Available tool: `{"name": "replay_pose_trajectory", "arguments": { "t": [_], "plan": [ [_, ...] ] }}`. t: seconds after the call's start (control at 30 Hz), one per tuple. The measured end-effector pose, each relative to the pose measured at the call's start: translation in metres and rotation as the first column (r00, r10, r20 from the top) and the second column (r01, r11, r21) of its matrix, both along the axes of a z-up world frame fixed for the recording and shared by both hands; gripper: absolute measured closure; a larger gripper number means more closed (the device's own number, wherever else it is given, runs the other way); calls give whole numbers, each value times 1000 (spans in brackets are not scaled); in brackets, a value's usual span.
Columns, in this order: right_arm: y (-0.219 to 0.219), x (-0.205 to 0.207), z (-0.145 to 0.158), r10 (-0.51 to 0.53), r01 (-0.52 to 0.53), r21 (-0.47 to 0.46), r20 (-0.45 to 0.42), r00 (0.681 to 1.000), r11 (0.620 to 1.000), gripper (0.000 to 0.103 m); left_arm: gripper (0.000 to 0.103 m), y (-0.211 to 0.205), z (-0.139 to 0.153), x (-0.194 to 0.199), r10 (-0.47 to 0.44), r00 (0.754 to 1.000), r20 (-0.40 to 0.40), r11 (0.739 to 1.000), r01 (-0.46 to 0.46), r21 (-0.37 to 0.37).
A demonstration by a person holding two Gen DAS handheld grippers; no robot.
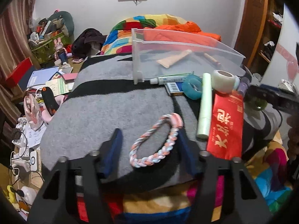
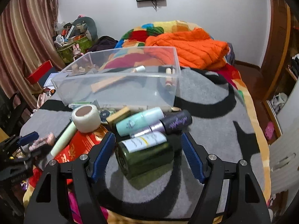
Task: Organize objects
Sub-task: 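Grasp the braided cord with left tool while right tool grasps green bottle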
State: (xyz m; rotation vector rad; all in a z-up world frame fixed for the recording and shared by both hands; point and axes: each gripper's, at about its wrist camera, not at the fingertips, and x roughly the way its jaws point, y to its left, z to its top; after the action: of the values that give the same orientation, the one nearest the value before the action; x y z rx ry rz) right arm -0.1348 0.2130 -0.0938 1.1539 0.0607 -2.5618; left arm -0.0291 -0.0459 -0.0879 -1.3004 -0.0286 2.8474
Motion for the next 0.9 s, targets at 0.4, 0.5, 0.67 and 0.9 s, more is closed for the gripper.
{"name": "replay_pose_trajectory", "arguments": {
  "t": [0.4, 0.5, 0.67, 0.9],
  "plan": [
    [43, 24, -12, -34, 32, 30, 59, 998, 999, 35, 64, -6, 4, 0, -11, 1000, 13, 999, 11, 33],
    [43, 28, -3, -22, 22, 25, 23, 999, 999, 35, 48, -2, 8, 0, -21, 1000, 1, 999, 21, 26],
    [41, 16, -2, -54, 54, 58, -6, 999, 997, 35, 40, 2, 7, -12, -20, 1000, -2, 1000, 20, -16],
    [47, -4, -22, -79, 78, 6, 90, 993, 997, 64, 72, -2, -4, -26, 6, 1000, 0, 1000, -6, -19]
  ]
}}
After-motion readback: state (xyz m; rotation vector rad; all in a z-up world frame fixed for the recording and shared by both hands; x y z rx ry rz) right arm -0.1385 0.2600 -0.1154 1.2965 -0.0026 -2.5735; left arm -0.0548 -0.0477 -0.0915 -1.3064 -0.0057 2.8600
